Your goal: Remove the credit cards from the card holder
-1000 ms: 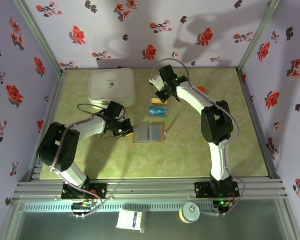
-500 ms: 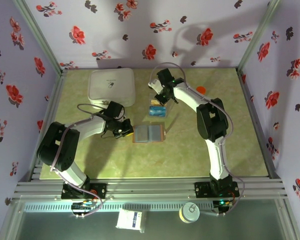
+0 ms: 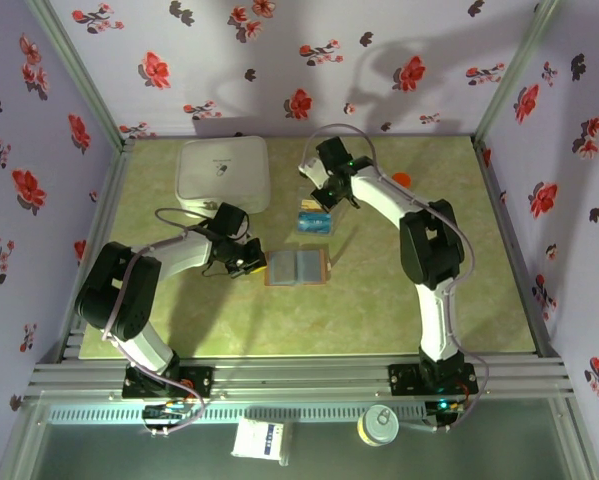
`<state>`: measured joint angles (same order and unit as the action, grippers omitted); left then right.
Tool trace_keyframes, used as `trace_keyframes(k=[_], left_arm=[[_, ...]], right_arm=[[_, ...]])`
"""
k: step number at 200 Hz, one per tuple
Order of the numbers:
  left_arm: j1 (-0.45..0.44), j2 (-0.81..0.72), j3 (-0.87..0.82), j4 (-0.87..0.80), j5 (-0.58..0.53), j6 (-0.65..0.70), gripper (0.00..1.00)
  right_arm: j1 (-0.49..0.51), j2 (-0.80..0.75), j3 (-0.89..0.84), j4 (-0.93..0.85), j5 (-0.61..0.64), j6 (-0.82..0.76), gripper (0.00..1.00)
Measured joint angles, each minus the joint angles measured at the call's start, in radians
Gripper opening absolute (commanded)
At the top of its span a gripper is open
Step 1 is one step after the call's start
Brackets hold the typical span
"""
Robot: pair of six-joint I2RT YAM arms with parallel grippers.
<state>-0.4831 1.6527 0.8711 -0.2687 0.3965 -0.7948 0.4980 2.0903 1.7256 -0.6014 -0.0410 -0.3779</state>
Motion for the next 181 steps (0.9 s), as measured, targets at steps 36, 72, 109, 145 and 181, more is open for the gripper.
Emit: trace_keyframes(k=[36,72,109,145,181], left_arm=[[0.000,0.006,0.000,0.008,0.005,0.000,0.04],[0.000,0.012,0.000,0.009,0.008,0.000,0.04],[-0.001,0.013,0.000,0.014,0.015,-0.001,0.03],[-0.005,0.013,0.000,0.013,0.015,-0.005,0.02],[-0.022,0.013,0.000,0.011,0.015,-0.013,0.01]], right_arm=[[0.023,-0.101,-0.097,0.036,0.000,0.122,0.08],[0.086,-0.177,-0.229,0.111,-0.011,0.318,0.08],[0.156,-0.213,-0.344,0.178,-0.045,0.540,0.07],[0.192,-0.245,-0.450,0.254,-0.126,0.750,0.05],[0.208,-0.277,-0.527,0.322,-0.187,0.899,0.04]])
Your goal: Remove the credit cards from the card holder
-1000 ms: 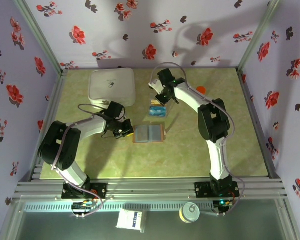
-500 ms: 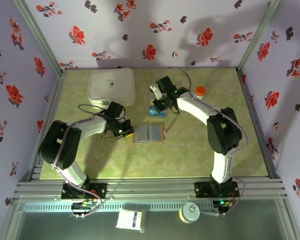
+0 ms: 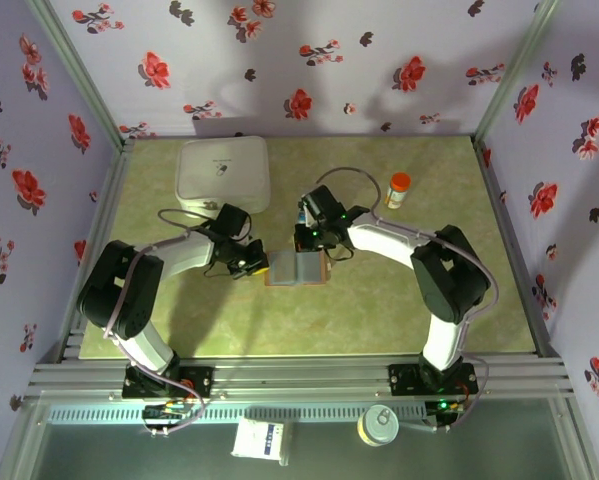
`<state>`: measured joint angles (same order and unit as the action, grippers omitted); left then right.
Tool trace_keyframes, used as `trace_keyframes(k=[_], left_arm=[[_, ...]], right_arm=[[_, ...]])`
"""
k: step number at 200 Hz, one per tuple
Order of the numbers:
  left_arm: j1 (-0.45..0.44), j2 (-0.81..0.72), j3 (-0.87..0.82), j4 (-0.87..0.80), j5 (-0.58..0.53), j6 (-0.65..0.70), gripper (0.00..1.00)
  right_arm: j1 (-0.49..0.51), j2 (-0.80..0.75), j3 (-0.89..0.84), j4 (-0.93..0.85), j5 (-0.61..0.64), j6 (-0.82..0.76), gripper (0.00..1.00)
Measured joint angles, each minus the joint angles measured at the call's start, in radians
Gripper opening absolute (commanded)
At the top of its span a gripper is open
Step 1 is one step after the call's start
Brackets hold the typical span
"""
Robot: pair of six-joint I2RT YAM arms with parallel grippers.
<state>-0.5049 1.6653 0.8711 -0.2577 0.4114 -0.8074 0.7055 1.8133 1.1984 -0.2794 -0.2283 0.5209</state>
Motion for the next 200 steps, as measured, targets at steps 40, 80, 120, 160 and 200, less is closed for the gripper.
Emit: trace_keyframes(k=[40,80,120,160,200], left_arm=[[-0.019,0.000,0.000,0.001,0.000,-0.003,0.00],[-0.019,0.000,0.000,0.000,0.000,-0.002,0.00],[-0.019,0.000,0.000,-0.012,-0.005,-0.002,0.00],[-0.019,0.005,0.000,-0.011,-0.008,0.002,0.00],[-0.019,0.029,0.000,-0.011,-0.008,0.006,0.00]], right_arm=[[0.023,-0.003,-0.017,0.028,-0.047,0.082,0.04],[0.028,-0.003,-0.017,0.021,-0.075,0.142,0.11],[0.028,0.013,-0.018,0.048,-0.126,0.206,0.19],[0.028,0.037,-0.018,0.052,-0.143,0.232,0.24],[0.028,0.056,-0.018,0.051,-0.147,0.243,0.23]])
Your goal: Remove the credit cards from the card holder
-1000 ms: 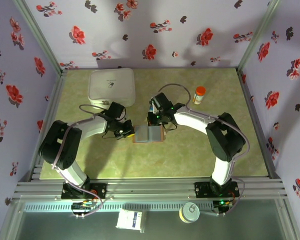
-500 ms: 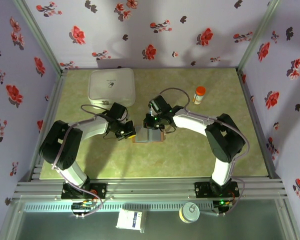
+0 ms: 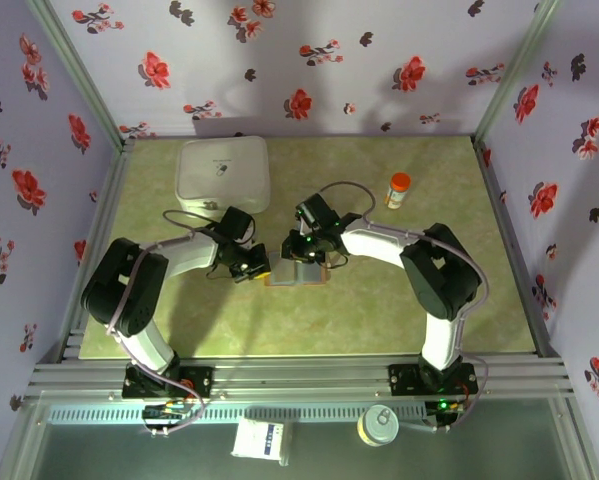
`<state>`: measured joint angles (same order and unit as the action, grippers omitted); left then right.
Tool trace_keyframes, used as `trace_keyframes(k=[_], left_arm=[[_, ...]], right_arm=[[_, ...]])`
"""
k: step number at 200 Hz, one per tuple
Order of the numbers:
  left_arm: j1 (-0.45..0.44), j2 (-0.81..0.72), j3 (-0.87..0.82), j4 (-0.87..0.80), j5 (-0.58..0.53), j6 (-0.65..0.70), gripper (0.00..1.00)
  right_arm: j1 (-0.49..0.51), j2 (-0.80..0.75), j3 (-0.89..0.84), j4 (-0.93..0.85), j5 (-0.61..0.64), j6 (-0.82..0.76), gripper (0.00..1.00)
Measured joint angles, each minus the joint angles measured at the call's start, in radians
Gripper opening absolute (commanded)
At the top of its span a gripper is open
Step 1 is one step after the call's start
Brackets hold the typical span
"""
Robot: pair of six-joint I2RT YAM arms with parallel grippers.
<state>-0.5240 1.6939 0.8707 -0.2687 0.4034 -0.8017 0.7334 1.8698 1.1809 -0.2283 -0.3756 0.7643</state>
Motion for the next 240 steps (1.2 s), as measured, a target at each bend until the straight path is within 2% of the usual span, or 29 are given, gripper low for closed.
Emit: trace_keyframes(k=[36,125,240], left_arm=[[0.000,0.005,0.000,0.000,0.000,0.004,0.00],[0.000,0.005,0.000,0.000,0.000,0.004,0.00],[0.000,0.005,0.000,-0.001,-0.004,0.004,0.00]], right_arm=[[0.003,0.018,0.000,0.000,-0.021,0.007,0.20],[0.009,0.031,-0.011,-0.012,-0.020,0.008,0.22],[0.009,0.033,-0.011,-0.061,0.035,0.005,0.21]])
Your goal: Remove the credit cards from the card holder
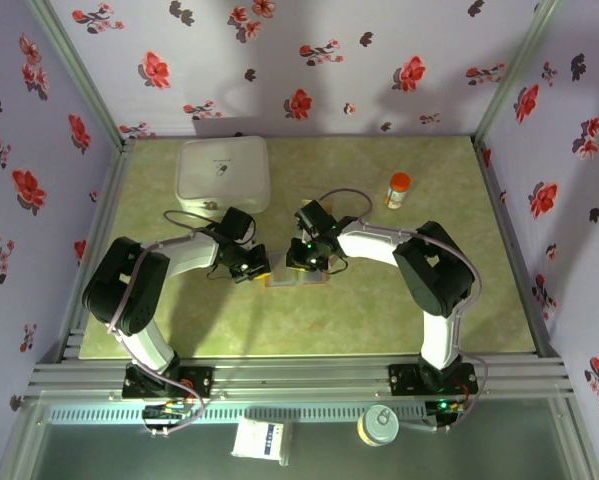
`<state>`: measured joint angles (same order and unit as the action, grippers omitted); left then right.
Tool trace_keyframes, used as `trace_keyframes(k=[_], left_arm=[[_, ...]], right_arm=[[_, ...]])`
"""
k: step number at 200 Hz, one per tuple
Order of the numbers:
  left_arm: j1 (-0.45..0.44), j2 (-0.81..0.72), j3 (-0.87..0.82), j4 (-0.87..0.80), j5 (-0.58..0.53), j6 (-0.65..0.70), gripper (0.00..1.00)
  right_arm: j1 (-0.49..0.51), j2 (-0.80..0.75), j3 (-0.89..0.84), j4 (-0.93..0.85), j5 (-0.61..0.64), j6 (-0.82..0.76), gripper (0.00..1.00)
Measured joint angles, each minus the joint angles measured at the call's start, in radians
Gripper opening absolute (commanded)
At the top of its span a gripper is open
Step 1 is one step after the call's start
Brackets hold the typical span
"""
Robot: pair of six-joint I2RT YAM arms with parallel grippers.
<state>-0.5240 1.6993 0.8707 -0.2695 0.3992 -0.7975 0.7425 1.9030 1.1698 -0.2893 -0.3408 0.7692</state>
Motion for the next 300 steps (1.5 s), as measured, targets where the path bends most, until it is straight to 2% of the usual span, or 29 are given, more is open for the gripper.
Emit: trace_keyframes(k=[204,242,268,300], left_arm=[[0.000,-0.037,0.013,-0.040,-0.034,0.010,0.00],[0.000,-0.076,0.039,-0.037,-0.029,-0.011,0.05],[-0.005,-0.079,0.052,-0.018,-0.012,-0.031,0.13],[-0.023,-0.064,0.070,0.000,0.010,-0.044,0.18]], right_arm=[[-0.010,-0.005,-0.047,0.039,0.018,0.002,0.12],[-0.016,-0.008,-0.061,0.059,-0.001,0.003,0.11],[-0.020,-0.011,-0.073,0.080,-0.008,0.014,0.11],[-0.031,-0.018,-0.096,0.113,-0.026,0.028,0.11]])
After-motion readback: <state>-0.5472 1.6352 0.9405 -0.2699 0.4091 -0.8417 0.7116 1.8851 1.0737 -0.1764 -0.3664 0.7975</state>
